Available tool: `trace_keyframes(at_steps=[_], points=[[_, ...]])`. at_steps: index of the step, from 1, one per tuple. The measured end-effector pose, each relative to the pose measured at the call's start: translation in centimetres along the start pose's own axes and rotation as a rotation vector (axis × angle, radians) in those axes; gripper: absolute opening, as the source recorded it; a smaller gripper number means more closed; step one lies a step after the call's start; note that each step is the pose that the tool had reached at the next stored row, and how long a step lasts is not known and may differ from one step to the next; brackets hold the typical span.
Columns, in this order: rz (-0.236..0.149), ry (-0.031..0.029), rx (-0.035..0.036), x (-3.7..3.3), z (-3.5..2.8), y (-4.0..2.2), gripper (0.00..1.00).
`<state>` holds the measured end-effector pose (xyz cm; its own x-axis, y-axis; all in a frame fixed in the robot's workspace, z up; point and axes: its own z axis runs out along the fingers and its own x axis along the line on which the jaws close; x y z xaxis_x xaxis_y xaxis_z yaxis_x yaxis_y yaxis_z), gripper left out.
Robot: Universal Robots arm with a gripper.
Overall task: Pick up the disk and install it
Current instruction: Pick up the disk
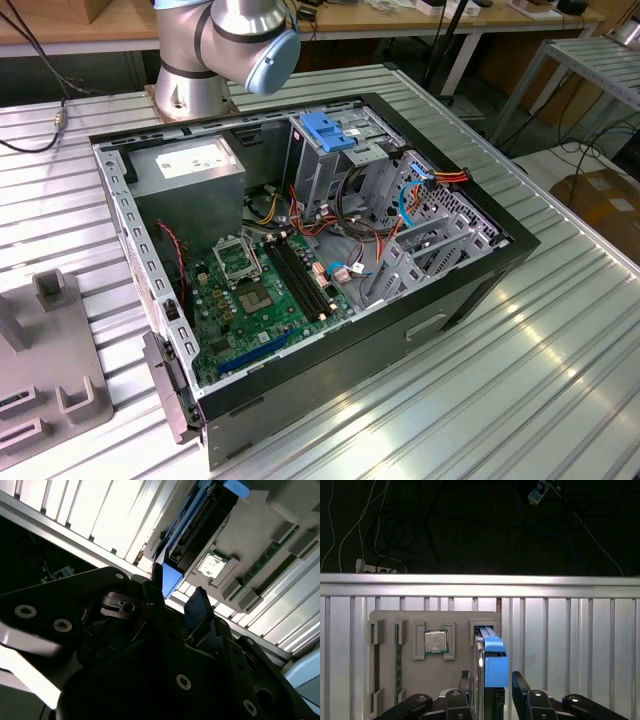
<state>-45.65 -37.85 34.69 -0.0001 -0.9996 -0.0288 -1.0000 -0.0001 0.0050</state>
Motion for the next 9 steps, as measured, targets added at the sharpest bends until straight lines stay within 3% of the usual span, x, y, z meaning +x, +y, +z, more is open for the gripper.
trace_keyframes(at_steps=[9], points=[[0.007,0.0000,0.0002,0.09,1.81,0.22,0.45]])
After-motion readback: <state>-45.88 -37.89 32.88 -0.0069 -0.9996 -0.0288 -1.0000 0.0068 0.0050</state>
